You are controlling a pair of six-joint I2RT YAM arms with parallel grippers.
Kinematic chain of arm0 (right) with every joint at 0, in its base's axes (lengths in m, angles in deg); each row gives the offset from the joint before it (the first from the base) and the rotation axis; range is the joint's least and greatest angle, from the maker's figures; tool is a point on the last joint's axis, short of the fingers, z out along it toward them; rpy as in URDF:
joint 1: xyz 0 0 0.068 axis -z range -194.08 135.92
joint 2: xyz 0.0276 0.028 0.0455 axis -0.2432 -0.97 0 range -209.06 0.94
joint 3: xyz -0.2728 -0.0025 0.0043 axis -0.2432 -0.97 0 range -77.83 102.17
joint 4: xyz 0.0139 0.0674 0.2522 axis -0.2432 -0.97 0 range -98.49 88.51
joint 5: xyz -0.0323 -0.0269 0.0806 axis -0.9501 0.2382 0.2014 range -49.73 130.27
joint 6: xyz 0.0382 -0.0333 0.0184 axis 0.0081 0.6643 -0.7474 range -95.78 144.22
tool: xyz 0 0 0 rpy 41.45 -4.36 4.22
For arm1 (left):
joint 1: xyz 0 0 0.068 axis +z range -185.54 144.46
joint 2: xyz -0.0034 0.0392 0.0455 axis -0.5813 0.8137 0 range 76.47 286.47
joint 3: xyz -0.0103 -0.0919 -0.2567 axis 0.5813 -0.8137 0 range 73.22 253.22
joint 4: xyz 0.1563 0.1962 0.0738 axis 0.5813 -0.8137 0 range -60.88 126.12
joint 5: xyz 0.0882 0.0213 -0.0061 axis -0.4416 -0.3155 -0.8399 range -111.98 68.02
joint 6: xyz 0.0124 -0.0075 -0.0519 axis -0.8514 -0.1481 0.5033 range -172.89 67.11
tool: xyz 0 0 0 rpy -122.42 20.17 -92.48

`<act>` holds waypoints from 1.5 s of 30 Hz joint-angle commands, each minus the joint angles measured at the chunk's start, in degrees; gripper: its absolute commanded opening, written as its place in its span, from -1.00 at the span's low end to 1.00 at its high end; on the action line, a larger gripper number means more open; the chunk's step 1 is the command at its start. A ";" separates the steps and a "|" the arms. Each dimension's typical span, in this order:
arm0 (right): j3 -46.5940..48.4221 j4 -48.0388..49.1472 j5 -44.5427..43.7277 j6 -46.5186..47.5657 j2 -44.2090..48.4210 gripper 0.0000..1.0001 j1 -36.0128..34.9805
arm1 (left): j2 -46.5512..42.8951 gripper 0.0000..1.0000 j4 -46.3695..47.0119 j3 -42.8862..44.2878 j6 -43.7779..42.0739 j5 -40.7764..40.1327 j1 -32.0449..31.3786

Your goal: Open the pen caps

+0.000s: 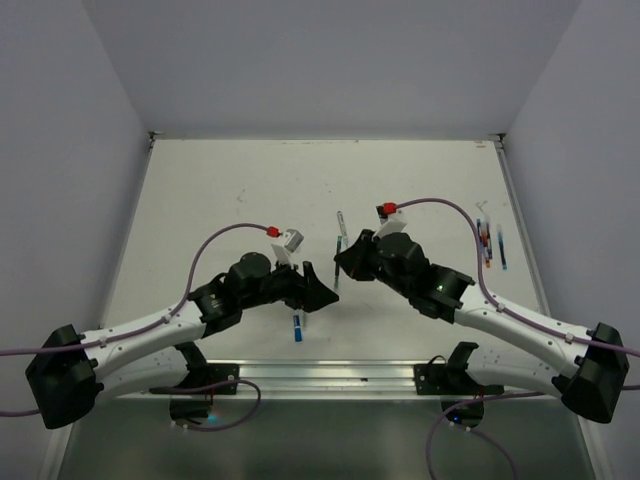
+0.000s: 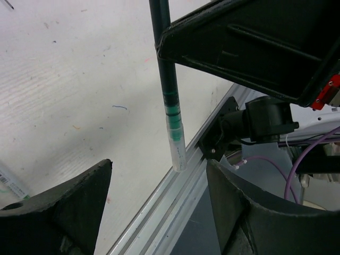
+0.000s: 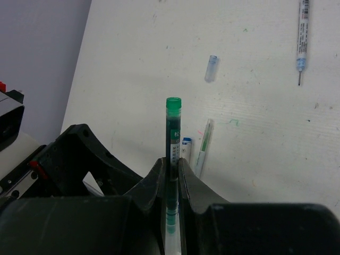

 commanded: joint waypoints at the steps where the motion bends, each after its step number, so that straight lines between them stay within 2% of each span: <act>1: -0.41 3.30 -0.74 -1.91 1.56 -1.00 -0.20 | -0.26 0.48 5.16 2.89 0.82 -3.24 -0.53; 7: -0.85 3.66 -0.74 -3.66 1.48 -1.00 -0.20 | 2.11 0.23 6.92 3.85 1.35 -3.59 -1.05; 9: -0.85 3.74 -1.01 -4.19 1.39 -1.00 -0.29 | 2.81 0.09 8.06 3.94 1.26 -2.80 -1.32; 19: -1.12 4.36 -2.41 -6.04 1.65 -1.00 -0.38 | 4.58 0.04 7.89 3.94 1.00 -2.45 -1.93; 21: -0.94 4.53 -2.24 -6.04 1.48 -1.00 -0.38 | 4.75 -0.05 8.07 3.94 1.00 -2.36 -2.02; 24: -0.94 4.71 -2.15 -6.22 1.47 -1.00 -0.64 | 5.10 -0.26 8.16 4.03 0.91 -2.36 -2.20; 27: -1.20 4.97 -2.24 -6.48 1.56 -1.00 -0.73 | 5.63 -0.97 7.81 4.64 0.65 -2.36 -2.29; 30: -1.29 5.06 -1.89 -6.22 1.48 -1.00 -0.73 | 5.98 -1.00 7.36 5.00 0.39 -2.19 -2.37; 31: -1.29 5.06 -1.63 -6.13 1.39 -0.97 -0.82 | 5.81 -1.00 7.02 5.08 0.21 -2.27 -2.37; 33: -0.94 5.15 -0.40 -5.87 0.34 -0.59 -0.82 | 5.46 -1.00 6.40 5.43 -0.05 -2.80 -2.37; 34: -0.68 5.06 0.13 -5.60 -0.19 -0.32 -0.73 | 5.46 -1.00 5.70 5.52 -0.32 -3.15 -2.37; 38: -0.15 6.11 2.42 -5.60 -2.74 -0.23 -0.82 | 5.46 -1.00 5.43 6.05 -0.49 -3.15 -2.46; 42: 0.46 6.56 3.30 -5.34 -4.50 -0.31 -0.73 | 5.63 -1.00 5.43 6.49 -0.41 -2.89 -2.46; 45: 0.47 6.56 1.90 -5.34 -4.85 -1.00 -0.82 | 5.28 -1.00 5.08 6.49 -0.49 -2.45 -2.46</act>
